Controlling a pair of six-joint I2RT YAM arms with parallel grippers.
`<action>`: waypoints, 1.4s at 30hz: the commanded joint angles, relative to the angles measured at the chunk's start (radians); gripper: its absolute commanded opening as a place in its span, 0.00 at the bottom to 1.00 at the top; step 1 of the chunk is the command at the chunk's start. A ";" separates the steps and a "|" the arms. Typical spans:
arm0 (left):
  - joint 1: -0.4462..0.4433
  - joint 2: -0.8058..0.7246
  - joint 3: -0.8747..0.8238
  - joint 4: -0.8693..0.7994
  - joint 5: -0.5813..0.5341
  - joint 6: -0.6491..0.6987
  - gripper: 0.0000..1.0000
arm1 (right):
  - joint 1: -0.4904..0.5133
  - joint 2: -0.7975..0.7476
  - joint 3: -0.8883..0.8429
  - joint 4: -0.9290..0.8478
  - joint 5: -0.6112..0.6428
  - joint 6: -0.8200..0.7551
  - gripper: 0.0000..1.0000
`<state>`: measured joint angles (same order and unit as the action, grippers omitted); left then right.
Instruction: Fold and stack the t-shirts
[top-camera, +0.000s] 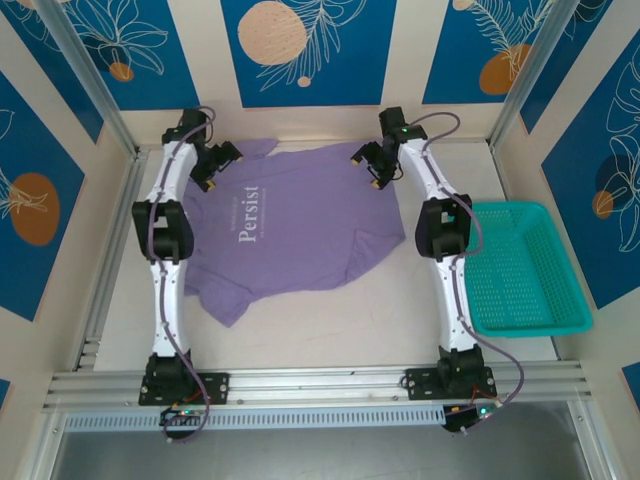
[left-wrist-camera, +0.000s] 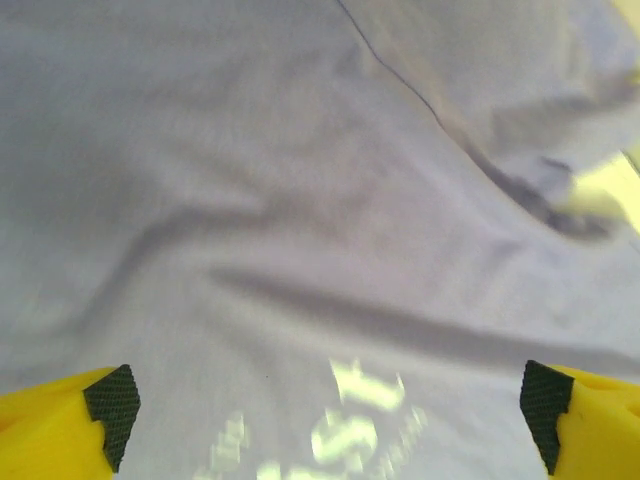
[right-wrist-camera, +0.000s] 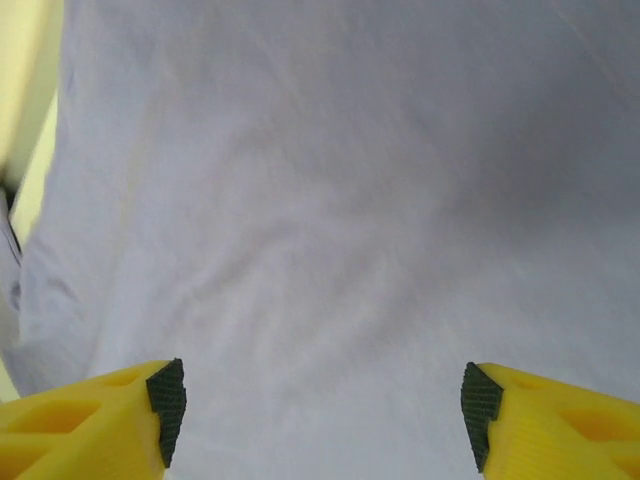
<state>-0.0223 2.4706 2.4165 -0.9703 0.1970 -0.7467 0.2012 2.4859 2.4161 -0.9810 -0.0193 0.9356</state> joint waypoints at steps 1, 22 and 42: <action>-0.036 -0.274 -0.148 0.021 -0.029 0.047 1.00 | 0.049 -0.221 -0.180 -0.099 0.085 -0.101 0.72; 0.135 -1.049 -1.404 0.107 -0.017 -0.063 0.83 | 0.143 -0.108 -0.324 -0.257 0.104 -0.084 0.44; 0.136 -1.104 -1.494 0.105 -0.062 -0.029 0.69 | 0.165 -0.139 -0.402 -0.268 0.154 -0.066 0.35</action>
<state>0.1066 1.3830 0.9356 -0.8455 0.1486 -0.7918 0.3626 2.3795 2.0220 -1.2095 0.1104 0.8478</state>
